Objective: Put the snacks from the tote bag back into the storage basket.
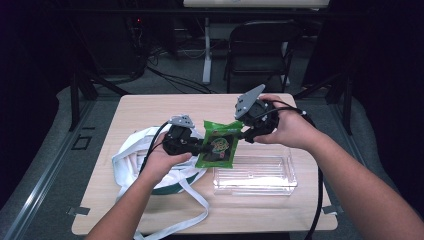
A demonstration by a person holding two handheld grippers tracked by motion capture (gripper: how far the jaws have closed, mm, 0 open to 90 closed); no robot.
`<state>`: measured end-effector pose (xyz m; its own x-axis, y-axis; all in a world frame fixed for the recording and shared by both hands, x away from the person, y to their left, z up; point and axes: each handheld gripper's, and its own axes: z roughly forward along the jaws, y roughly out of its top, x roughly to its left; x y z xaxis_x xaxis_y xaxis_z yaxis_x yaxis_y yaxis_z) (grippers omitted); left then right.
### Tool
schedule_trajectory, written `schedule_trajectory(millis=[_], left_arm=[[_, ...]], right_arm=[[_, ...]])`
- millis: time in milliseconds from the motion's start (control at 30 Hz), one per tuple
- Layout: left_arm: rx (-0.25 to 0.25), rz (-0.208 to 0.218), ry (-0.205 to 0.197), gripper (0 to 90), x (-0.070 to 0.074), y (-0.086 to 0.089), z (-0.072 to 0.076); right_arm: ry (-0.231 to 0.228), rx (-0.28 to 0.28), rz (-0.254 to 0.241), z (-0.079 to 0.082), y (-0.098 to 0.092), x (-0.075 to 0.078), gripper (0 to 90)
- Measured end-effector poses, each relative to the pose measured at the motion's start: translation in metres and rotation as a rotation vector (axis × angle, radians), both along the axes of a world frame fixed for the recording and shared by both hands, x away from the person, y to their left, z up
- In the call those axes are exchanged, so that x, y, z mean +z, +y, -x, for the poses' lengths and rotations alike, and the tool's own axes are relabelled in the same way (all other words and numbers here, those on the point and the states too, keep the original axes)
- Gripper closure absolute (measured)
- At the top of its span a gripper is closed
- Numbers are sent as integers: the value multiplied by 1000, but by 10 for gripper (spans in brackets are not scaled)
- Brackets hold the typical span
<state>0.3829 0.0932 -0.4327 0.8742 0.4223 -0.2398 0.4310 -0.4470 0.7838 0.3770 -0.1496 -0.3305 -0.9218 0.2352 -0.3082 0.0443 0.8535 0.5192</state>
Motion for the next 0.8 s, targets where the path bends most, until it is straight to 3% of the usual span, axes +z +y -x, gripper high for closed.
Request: schedule_trajectory(millis=[167, 800], left_arm=[[-19, 1, 2, 721, 0, -4, 0], [-85, 30, -13, 722, 2, -20, 6]], right_arm=[[5, 24, 42, -3, 6, 2, 458], [69, 50, 88, -10, 16, -9, 474]])
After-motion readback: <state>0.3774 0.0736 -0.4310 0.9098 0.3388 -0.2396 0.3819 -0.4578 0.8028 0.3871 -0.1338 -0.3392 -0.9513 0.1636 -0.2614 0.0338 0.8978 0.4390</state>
